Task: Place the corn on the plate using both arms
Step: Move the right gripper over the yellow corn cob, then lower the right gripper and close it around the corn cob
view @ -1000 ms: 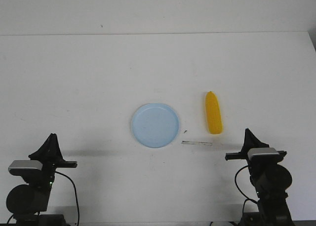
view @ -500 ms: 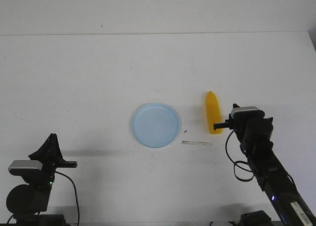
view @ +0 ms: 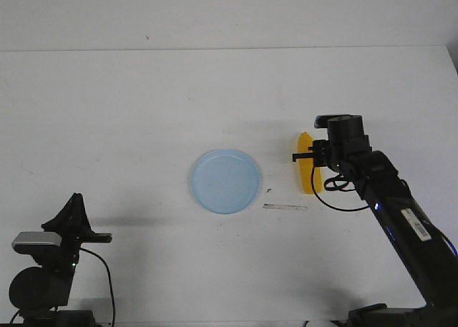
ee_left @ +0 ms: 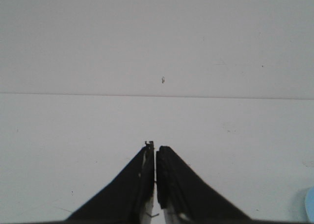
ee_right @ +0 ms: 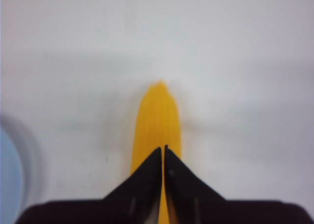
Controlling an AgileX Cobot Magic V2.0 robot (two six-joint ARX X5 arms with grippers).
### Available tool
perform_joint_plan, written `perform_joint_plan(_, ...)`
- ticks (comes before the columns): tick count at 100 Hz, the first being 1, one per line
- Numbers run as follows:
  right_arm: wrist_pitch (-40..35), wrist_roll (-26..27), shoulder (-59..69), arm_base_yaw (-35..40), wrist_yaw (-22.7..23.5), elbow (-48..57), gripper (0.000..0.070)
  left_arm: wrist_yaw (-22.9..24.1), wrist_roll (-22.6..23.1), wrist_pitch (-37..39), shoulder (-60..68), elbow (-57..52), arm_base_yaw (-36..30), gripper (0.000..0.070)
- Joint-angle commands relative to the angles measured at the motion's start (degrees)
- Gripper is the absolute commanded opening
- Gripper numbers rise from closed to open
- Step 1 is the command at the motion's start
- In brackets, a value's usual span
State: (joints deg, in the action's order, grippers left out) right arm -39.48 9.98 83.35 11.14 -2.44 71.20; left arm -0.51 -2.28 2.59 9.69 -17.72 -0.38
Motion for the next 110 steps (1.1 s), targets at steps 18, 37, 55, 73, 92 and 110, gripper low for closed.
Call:
perform_joint_plan(18, -10.56, 2.45, 10.27, 0.20, 2.78, 10.29, 0.0359, 0.04, 0.09, 0.83, -0.09, -0.22, 0.00, 0.0001)
perform_joint_plan(37, -11.28, 4.50, 14.47, 0.11, 5.51, 12.50, 0.0557, 0.04, 0.09, 0.83, -0.09, -0.22, 0.00, 0.0001)
perform_joint_plan(55, -10.73, 4.00, 17.03, 0.09, 5.25, 12.50, 0.0558, 0.04, 0.09, 0.81, -0.09, -0.22, 0.00, 0.0001)
perform_joint_plan(73, -10.45, 2.80, 19.54, 0.09, 3.41, 12.48, 0.0559, 0.04, 0.09, 0.81, -0.09, -0.22, 0.00, 0.0001)
perform_joint_plan(92, -10.14, 2.56, 22.14, 0.02, 3.41, 12.46, 0.0558, 0.04, 0.09, 0.81, -0.09, -0.22, 0.00, 0.0001)
perform_joint_plan(110, -10.25, 2.62, 23.89, -0.20, 3.13, 12.44, 0.0548, 0.04, 0.09, 0.81, -0.09, -0.22, 0.00, 0.0001)
